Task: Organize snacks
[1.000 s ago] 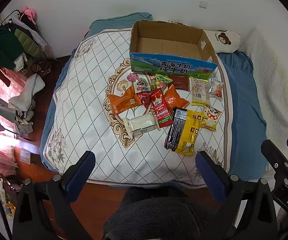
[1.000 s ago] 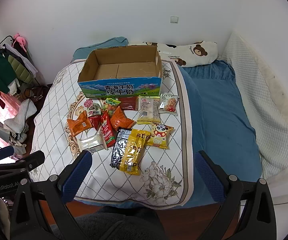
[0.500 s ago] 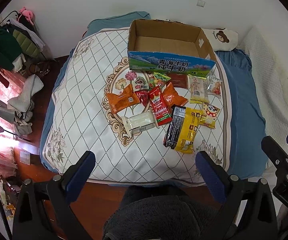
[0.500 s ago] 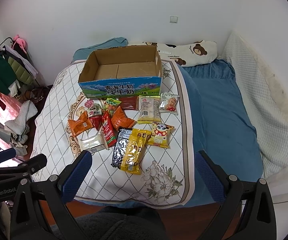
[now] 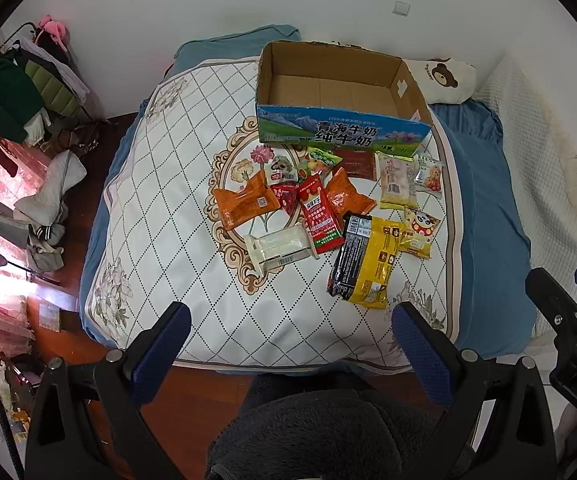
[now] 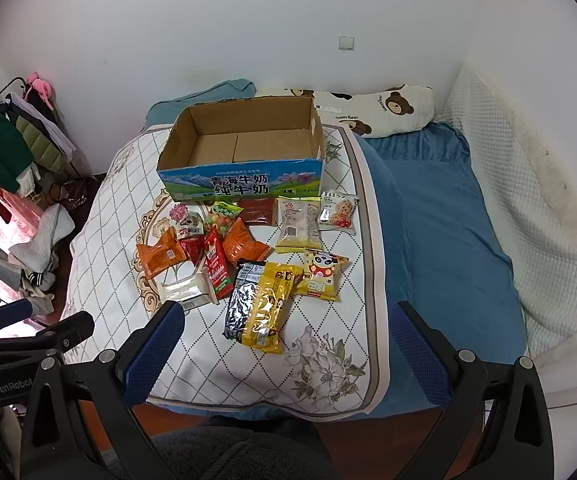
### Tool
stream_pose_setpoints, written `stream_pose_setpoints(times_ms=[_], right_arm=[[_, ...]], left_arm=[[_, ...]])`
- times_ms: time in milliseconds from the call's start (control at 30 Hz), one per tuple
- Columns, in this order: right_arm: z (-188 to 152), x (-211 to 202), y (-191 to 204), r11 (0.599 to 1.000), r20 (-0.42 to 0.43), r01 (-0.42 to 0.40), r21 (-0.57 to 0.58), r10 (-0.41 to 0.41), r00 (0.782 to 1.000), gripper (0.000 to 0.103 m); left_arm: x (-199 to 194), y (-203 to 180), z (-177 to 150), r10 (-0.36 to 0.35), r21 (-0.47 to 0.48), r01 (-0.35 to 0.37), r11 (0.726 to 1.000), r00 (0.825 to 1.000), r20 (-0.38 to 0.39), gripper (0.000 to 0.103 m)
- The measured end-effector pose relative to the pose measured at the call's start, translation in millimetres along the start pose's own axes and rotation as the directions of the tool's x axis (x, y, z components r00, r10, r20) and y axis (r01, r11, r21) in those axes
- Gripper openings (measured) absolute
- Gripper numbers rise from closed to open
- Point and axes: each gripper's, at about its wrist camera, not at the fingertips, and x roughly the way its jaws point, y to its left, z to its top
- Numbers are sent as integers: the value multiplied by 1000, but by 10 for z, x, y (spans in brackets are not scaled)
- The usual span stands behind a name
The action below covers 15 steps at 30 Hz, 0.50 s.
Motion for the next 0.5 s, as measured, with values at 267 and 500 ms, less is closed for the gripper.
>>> stream_pose_setpoints(times_ms=[267, 500], right_arm=[[-1, -15, -4, 1000, 1, -2, 2, 2, 1000, 103], [-2, -16, -1, 1000, -2, -4, 3, 4, 1000, 103]], left_arm=[[-15, -1, 27, -2, 2, 2, 1000, 1000, 3, 103], [-21, 5, 8, -5, 0, 5, 1000, 1000, 5, 103]])
